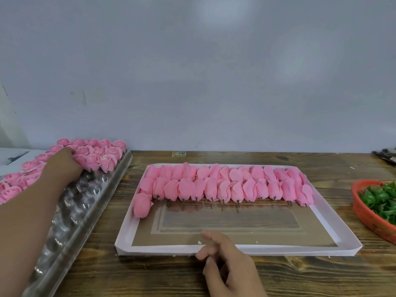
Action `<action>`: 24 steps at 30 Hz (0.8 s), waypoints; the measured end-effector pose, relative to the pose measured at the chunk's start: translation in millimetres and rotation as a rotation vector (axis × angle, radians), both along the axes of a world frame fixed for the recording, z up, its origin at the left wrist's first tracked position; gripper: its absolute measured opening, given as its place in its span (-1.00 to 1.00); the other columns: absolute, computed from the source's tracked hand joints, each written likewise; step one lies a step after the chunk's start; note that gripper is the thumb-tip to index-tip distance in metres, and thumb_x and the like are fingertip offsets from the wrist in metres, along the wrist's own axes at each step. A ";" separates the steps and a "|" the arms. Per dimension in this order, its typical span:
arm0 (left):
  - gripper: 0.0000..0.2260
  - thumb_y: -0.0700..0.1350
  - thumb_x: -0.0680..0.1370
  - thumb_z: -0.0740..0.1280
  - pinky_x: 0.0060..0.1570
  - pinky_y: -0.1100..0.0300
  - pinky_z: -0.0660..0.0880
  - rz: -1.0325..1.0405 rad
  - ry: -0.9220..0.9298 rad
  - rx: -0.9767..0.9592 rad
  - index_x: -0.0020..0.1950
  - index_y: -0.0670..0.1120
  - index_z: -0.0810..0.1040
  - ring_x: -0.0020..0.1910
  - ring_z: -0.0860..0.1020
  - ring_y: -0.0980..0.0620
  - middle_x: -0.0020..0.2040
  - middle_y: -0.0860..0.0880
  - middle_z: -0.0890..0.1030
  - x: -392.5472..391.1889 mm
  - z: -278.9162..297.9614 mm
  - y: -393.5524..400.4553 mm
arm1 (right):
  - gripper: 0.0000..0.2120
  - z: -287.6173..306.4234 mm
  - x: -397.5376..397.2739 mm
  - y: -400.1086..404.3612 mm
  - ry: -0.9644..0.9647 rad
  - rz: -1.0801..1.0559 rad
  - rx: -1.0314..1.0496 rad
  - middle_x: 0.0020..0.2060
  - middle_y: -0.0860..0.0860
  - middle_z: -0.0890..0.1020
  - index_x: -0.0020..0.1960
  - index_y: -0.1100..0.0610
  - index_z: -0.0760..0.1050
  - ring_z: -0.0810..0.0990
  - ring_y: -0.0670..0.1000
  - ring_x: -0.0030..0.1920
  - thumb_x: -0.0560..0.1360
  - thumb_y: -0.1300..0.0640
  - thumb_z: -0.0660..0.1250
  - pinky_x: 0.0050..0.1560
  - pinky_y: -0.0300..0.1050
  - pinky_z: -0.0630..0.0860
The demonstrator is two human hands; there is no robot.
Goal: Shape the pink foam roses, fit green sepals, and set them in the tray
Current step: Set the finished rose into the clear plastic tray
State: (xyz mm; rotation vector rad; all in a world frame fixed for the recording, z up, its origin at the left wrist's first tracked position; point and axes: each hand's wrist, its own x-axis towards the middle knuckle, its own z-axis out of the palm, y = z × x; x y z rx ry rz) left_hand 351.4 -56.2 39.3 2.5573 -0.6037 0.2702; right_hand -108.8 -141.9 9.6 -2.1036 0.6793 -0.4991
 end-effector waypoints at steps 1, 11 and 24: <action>-0.66 -0.35 0.55 0.25 0.12 -0.14 0.48 -0.003 -0.004 -0.001 0.33 -0.34 0.47 0.05 0.56 -0.34 0.17 -0.42 0.57 -0.1 -0.5 -0.1 | -0.60 0.3 0.1 -0.1 0.001 0.004 -0.003 0.05 -0.38 0.54 0.14 -0.39 0.30 0.58 -0.17 -0.07 0.50 0.08 0.24 -0.14 -0.41 0.46; -0.73 -0.39 0.52 0.26 0.08 -0.14 0.49 -0.006 -0.042 0.032 0.22 -0.37 0.51 0.04 0.57 -0.38 0.07 -0.44 0.58 -1.4 -0.4 -0.4 | -0.60 -0.7 -0.4 -0.2 -0.012 0.000 -0.018 0.03 -0.39 0.55 0.15 -0.38 0.31 0.57 -0.17 -0.09 0.50 0.10 0.24 -0.15 -0.41 0.45; -0.69 -0.38 0.48 0.31 -0.13 0.00 0.44 0.021 0.071 0.066 0.22 -0.34 0.45 -0.16 0.46 -0.16 -0.04 -0.31 0.57 -5.2 8.1 -0.5 | -0.60 -2.0 1.3 -0.6 -0.010 0.027 -0.007 0.06 -0.42 0.51 0.13 -0.42 0.27 0.57 -0.19 -0.04 0.52 0.08 0.25 -0.09 -0.39 0.49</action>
